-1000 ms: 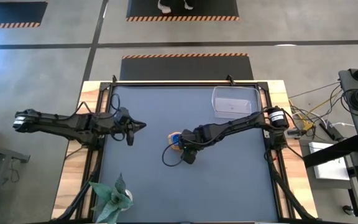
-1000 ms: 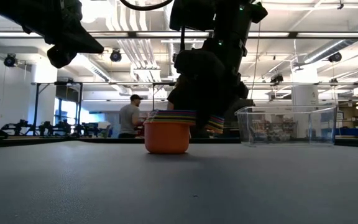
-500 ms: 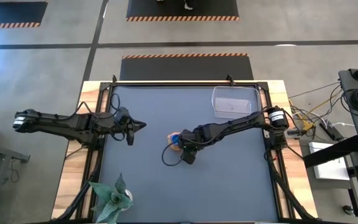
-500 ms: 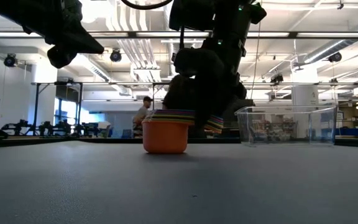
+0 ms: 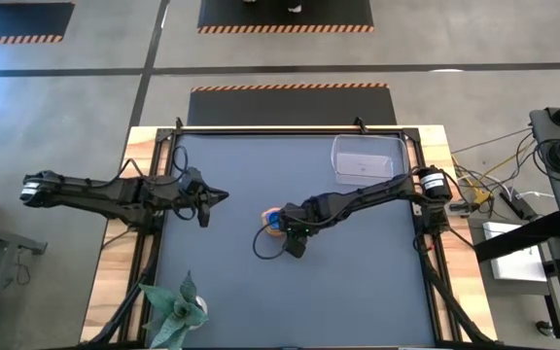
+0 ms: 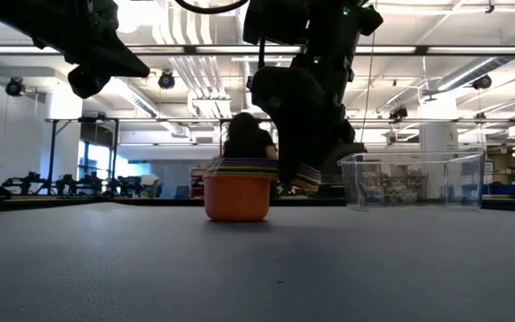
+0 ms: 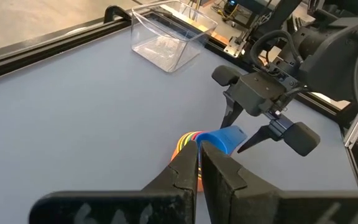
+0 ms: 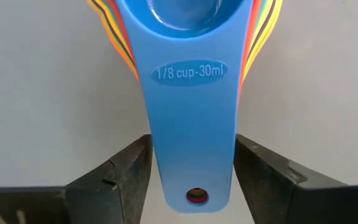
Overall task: Nest measuring cups in basket
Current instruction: Put the nested measuring cups into the transparent bin, then return to Home Position
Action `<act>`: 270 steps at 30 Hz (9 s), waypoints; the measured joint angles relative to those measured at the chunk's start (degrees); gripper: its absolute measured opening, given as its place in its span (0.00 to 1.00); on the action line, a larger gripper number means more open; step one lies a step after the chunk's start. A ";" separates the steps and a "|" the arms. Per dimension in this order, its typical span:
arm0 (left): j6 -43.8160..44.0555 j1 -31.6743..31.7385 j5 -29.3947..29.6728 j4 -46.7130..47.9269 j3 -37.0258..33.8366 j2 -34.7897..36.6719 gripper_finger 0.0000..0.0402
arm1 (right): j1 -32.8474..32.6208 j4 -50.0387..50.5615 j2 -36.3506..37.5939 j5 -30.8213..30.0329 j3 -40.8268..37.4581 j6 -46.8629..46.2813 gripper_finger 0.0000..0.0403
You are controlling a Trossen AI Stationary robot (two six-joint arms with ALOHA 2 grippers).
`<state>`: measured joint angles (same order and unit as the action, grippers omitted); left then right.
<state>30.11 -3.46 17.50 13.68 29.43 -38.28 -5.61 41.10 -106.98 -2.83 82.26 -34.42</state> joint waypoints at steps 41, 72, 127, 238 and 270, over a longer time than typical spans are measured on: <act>0.70 0.00 -0.02 0.04 0.00 0.01 0.00 | 0.02 -1.55 -3.41 1.55 1.60 1.49 0.41; 0.68 0.00 -0.03 0.10 0.00 0.02 0.00 | 0.77 -1.48 -1.27 1.97 1.62 2.02 0.31; 4.59 -0.01 1.51 0.49 0.00 0.00 0.00 | 42.03 22.44 33.96 6.33 -6.99 35.39 0.31; -0.39 0.39 6.80 -2.88 -10.50 38.18 0.00 | 52.00 -0.03 106.88 -10.49 -47.51 5.43 0.02; -11.00 0.42 5.95 -27.76 -26.16 37.91 0.00 | 52.00 3.62 104.28 -10.51 -54.65 -6.13 0.02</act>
<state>19.11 -3.05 23.44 -14.08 3.27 -0.37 46.39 44.72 -2.70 -13.34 27.61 -40.55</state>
